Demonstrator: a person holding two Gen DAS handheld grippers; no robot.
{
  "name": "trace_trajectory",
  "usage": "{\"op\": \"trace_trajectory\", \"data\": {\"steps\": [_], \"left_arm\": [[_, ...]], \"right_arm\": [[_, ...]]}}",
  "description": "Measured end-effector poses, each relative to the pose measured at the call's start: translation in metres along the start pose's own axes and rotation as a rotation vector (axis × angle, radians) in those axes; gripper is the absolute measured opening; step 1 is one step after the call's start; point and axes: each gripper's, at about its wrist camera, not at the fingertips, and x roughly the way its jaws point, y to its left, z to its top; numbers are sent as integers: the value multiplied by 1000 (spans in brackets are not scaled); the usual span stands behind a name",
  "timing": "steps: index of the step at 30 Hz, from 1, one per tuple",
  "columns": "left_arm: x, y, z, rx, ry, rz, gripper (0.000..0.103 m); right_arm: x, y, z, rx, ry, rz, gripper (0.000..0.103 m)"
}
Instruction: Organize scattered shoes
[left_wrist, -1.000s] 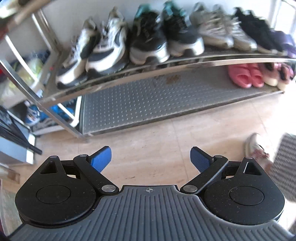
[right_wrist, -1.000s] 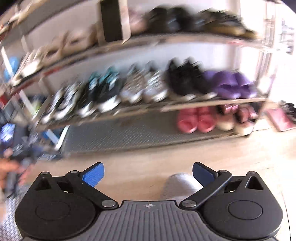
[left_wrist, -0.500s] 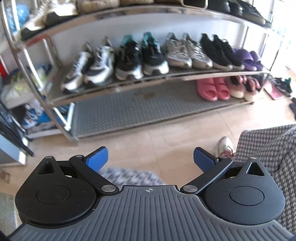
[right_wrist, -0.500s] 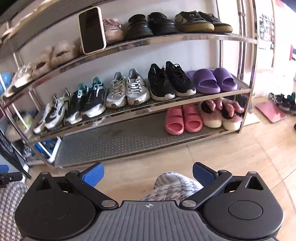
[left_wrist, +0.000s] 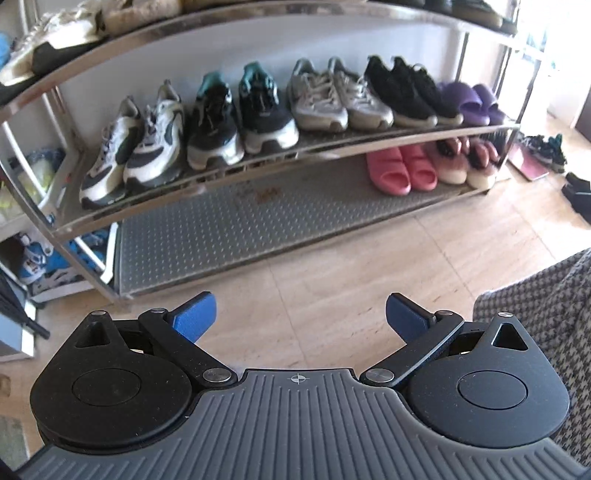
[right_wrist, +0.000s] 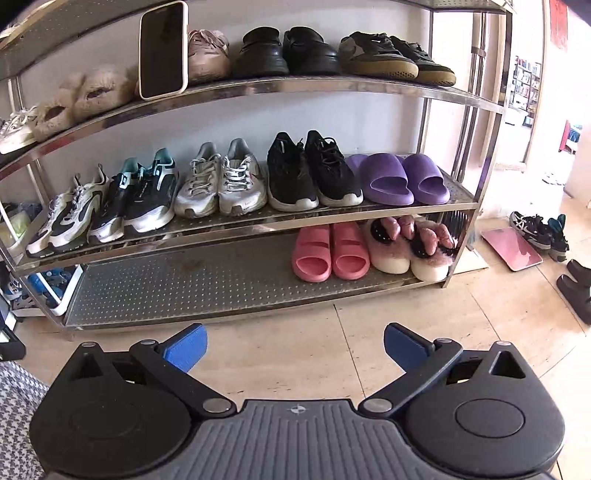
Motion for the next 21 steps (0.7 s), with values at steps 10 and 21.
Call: {"op": "trace_trajectory", "data": {"steps": [10, 21], "left_arm": [[-1, 2, -6, 16, 18, -13, 101], [0, -1, -8, 28, 18, 23, 101]], "right_arm": [[5, 9, 7, -20, 31, 4, 102], [7, 17, 6, -67, 27, -17, 101]]}}
